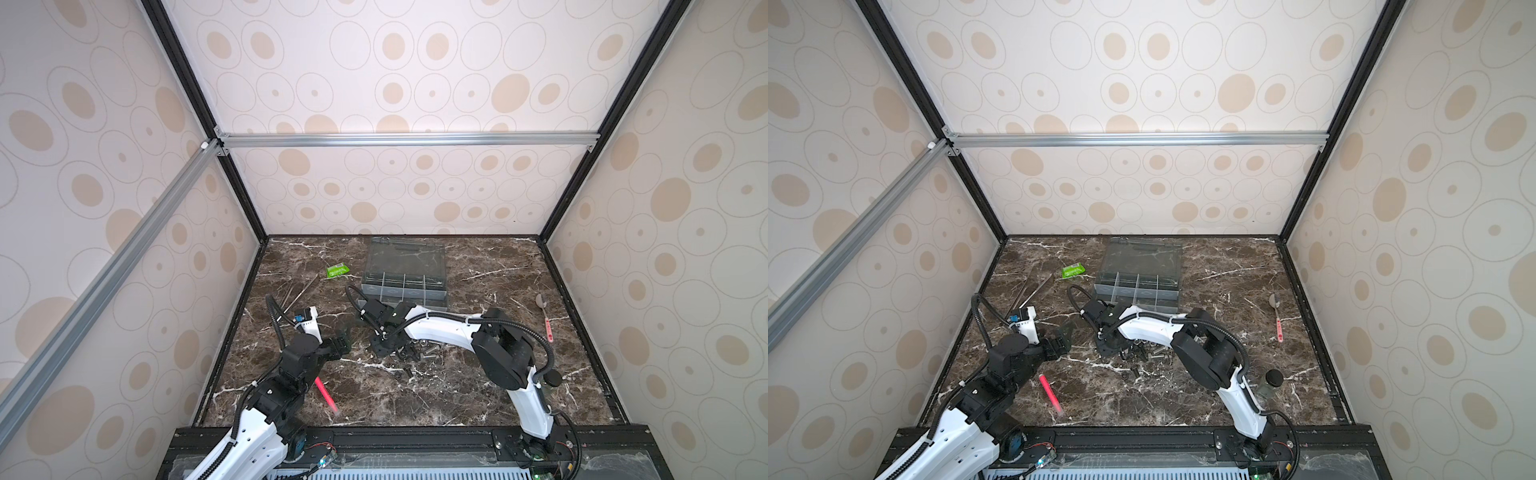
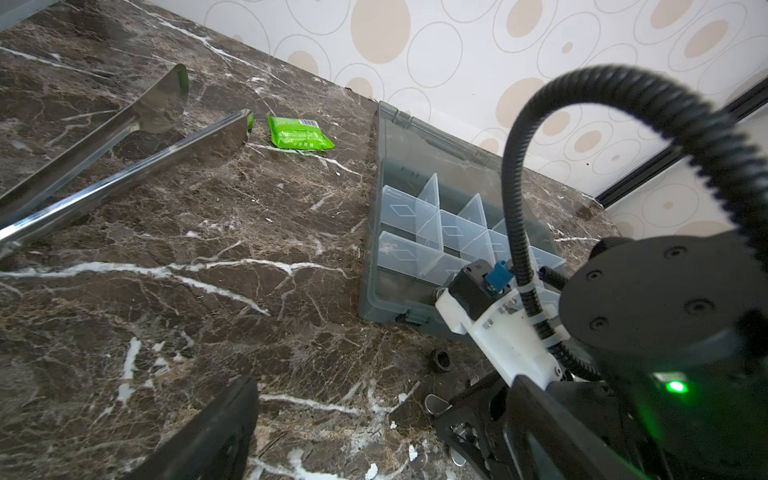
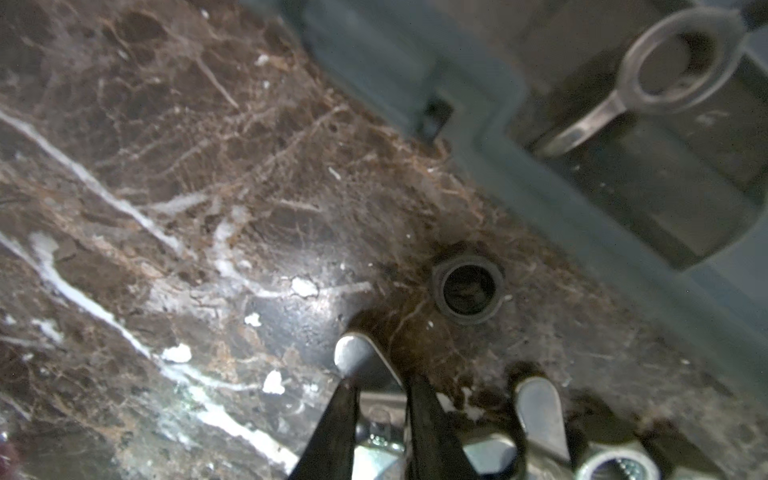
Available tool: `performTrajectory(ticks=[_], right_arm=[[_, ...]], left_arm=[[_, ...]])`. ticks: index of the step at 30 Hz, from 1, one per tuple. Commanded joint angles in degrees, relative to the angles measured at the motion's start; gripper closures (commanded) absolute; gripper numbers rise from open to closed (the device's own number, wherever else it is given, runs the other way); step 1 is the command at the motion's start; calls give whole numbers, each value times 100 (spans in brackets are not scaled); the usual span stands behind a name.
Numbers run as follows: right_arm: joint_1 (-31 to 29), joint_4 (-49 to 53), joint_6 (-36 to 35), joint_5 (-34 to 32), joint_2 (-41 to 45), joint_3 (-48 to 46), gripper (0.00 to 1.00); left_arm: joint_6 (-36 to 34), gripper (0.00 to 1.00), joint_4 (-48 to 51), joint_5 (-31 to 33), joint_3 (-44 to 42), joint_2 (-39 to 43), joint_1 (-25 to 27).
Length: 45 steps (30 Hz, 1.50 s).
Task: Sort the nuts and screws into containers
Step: 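Withdraw the left gripper while the right gripper grasps a silver wing nut, then carry the wing nut with the right gripper into the organizer compartment and release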
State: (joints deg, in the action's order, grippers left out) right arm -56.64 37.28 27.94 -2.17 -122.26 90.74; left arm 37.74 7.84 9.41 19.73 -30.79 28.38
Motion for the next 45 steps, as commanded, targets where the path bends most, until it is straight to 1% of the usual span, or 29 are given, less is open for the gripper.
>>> performTrajectory(ticks=[1, 7, 13, 17, 23, 26, 29, 33, 38, 42, 45], right_arm=[[17, 210, 36, -29, -127, 110, 78], [19, 185, 62, 49, -99, 104, 83], [17, 13, 67, 58, 176, 54, 84], [58, 101, -47, 33, 338, 200, 84], [318, 187, -216, 35, 693, 393, 85], [496, 217, -358, -81, 826, 546, 85], [666, 312, -455, -228, 810, 770, 85], [863, 331, -472, -244, 656, 1089, 85], [927, 509, -407, -520, 412, 1484, 85], [927, 459, -227, -788, 430, 1372, 85], [929, 455, -129, -811, 418, 1302, 85]], left_arm=[[109, 7, -17, 123, -13, 58, -33], [141, 7, 24, 157, -21, 86, -32], [192, 7, 51, 158, -24, 124, -34], [234, 7, 52, 166, -21, 116, -27], [219, 7, 47, 141, -4, 116, -27], [227, 7, 37, 107, -21, 117, -29], [247, 7, -4, 48, -67, 115, -34], [316, 7, -33, -73, -118, 116, -32], [432, 7, -66, -205, -189, 117, -27], [491, 7, -160, -268, -236, 91, -30], [502, 7, -223, -314, -232, 12, -33]])
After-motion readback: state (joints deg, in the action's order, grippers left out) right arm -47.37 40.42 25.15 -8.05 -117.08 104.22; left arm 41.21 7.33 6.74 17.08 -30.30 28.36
